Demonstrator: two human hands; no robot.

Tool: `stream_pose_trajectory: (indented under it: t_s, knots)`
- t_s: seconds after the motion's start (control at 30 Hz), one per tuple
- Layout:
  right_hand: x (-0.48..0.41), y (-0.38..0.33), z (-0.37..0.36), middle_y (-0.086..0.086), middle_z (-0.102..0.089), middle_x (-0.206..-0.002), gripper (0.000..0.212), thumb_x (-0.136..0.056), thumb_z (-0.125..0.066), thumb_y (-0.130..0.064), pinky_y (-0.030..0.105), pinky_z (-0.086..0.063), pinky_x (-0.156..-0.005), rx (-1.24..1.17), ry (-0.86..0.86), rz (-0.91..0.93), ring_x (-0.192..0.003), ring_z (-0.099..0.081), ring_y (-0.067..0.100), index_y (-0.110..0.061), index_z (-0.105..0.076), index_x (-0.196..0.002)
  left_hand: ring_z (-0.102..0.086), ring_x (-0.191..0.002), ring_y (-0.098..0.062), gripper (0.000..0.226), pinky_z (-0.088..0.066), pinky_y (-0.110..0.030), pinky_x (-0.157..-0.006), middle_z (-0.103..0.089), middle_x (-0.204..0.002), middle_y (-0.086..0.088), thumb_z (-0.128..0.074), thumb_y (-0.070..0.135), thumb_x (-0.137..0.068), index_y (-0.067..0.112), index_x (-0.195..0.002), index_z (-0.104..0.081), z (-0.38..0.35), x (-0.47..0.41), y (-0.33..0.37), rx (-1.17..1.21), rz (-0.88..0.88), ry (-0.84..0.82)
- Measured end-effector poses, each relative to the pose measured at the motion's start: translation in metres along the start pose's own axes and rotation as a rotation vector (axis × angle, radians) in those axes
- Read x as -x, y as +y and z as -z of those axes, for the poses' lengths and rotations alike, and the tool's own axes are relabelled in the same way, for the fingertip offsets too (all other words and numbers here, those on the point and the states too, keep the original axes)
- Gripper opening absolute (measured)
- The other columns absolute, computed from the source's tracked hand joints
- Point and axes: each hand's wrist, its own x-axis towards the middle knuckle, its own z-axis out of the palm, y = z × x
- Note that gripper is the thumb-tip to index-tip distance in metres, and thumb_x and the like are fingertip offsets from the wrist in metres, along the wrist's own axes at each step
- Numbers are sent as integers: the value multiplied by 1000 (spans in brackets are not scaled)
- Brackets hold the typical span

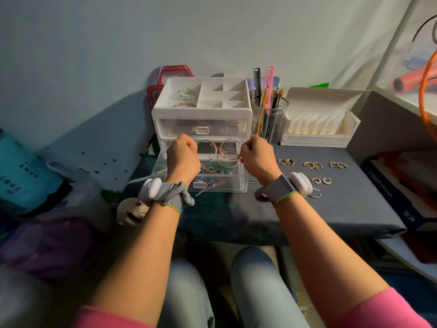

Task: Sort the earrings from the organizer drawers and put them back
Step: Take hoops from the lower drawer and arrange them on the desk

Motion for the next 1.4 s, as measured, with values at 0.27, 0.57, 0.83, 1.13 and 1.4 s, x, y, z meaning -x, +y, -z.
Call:
stream_pose_trajectory:
  t_s: [0.27, 0.57, 0.83, 1.13, 1.4]
  knots:
    - [1, 16, 10, 27, -68, -83, 31, -87, -41, -7, 46, -54, -74, -1, 26, -14, -88, -63, 42, 15, -61, -80, -67, -62, -28, 33, -55, -31, -50, -66, -90, -14, -39, 5, -97, 22, -71, -49, -10, 10, 8, 12, -40, -40]
    - [4, 34, 34, 30, -67, -85, 30, -85, -42, -7, 45, -52, -70, 11, 49, -49, -68, -52, 33, 16, -61, -82, -63, -58, -25, 31, -60, -41, -61, -62, -81, -7, -39, 6, -96, 20, -71, -48, -29, 23, 28, 25, -30, -61]
    - [12, 61, 69, 33, -66, -82, 30, -84, -42, -6, 48, -54, -71, 40, 69, -111, -68, -52, 27, 17, -60, -77, -66, -85, -39, 26, -58, -50, -74, -68, -88, -16, -43, 8, -90, 19, -69, -52, -59, 40, 50, 33, -65, -110]
    - [23, 98, 115, 26, -55, -69, 26, -85, -42, -7, 37, -38, -61, 79, 112, -188, -67, -47, 29, 1, -48, -61, -65, -82, -39, 27, -58, -52, -72, -66, -83, -11, -43, 8, -90, 20, -66, -50, -104, 66, 74, 44, -109, -204]
    - [39, 124, 149, 11, -36, -62, 40, -86, -48, -6, 29, -28, -56, 164, 114, -241, -69, -35, 25, -14, -27, -52, -67, -85, -38, 25, -58, -50, -75, -70, -89, -15, -46, 11, -89, 19, -67, -54, -143, 88, 81, 31, -88, -296]
